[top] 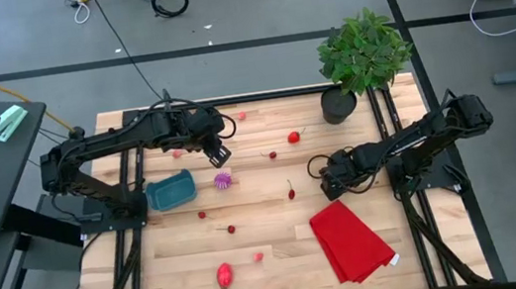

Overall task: Pick and placing Produce into tupperware
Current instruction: Put the red raspberry into the blue bin

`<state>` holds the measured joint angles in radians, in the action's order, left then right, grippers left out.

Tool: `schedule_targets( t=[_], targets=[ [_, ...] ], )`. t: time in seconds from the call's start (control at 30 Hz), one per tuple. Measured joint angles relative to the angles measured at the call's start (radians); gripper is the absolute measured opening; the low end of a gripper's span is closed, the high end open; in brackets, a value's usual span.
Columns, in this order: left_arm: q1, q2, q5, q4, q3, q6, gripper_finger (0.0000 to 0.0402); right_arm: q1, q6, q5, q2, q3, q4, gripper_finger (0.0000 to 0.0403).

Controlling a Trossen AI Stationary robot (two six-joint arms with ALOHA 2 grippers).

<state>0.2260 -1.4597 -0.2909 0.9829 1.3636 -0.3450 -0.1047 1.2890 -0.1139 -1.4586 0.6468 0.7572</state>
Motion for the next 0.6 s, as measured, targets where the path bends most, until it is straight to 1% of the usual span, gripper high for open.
schedule_targets(
  t=[0.13, 0.23, 0.43, 0.53, 0.6],
  targets=[
    [0.0, 0.0, 0.0, 0.0, 0.0, 0.0, 0.0124, -0.001, 0.015, 0.007, 0.0, 0.0, -0.022, 0.0111],
    [0.0, 0.0, 0.0, 0.0, 0.0, 0.0, 0.012, -0.001, 0.017, 0.008, 0.0, -0.001, -0.045, 0.0102],
    [0.0, 0.003, 0.0, 0.002, 0.0, 0.0, 0.0108, -0.001, 0.045, 0.008, -0.005, 0.019, -0.086, 0.0112],
    [0.0, 0.03, 0.0, 0.01, 0.0, 0.0, 0.0098, 0.0, 0.044, -0.001, -0.003, 0.056, -0.155, 0.0114],
    [0.006, 0.06, 0.0, 0.019, 0.0, 0.005, 0.009, -0.001, 0.031, -0.019, -0.004, 0.065, -0.237, 0.0112]
  ],
)
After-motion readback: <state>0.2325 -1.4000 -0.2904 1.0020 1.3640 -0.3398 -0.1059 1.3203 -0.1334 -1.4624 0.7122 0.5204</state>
